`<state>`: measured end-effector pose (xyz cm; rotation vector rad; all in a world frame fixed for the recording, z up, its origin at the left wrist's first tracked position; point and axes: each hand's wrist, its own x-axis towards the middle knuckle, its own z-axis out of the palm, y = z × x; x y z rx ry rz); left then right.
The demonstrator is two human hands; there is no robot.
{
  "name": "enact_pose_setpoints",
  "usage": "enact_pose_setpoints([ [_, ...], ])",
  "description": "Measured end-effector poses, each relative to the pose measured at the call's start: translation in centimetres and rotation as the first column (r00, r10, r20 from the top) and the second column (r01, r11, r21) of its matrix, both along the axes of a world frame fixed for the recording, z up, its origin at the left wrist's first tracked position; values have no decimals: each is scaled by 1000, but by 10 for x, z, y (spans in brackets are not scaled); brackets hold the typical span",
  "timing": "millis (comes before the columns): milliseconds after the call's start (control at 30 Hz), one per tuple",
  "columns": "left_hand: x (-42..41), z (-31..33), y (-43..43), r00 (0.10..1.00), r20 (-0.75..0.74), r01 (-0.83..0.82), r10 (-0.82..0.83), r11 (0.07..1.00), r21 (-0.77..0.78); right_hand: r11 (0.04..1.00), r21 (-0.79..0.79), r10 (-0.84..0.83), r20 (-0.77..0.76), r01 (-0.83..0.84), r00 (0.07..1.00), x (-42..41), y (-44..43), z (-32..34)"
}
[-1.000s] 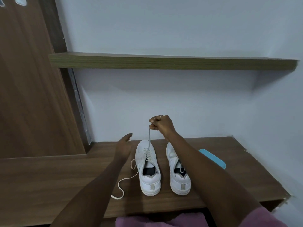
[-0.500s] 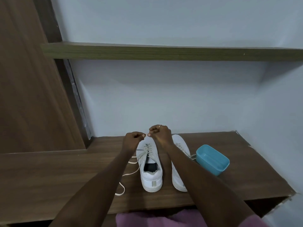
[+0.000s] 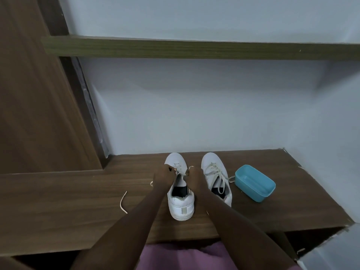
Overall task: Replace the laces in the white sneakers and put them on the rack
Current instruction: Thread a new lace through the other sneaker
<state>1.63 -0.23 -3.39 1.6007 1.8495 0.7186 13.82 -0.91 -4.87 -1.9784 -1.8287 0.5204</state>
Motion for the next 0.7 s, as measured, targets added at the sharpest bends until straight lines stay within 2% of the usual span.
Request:
enact_pose_setpoints([
  [67,6,-5,-4,998,-59,5,-6,1000,-20,992,-19,-124,-199,123,972,7,2,1],
  [133,11,-9,-8,998,-66,1,-1,1000,-11,984,-59,-178,-336,168,925,12,6,-2],
  [333,21,-15,-14,985,-171,51,-38,996,73,977,-135,-210,-472,165,856,15,11,-13],
  [533,33,-21,-14,986,-167,-7,18,997,71,978,-154,-198,-514,138,834,16,11,-15],
  [700,36,-24,-11,982,-190,12,3,997,78,972,-187,-224,-591,139,775,17,11,-16],
])
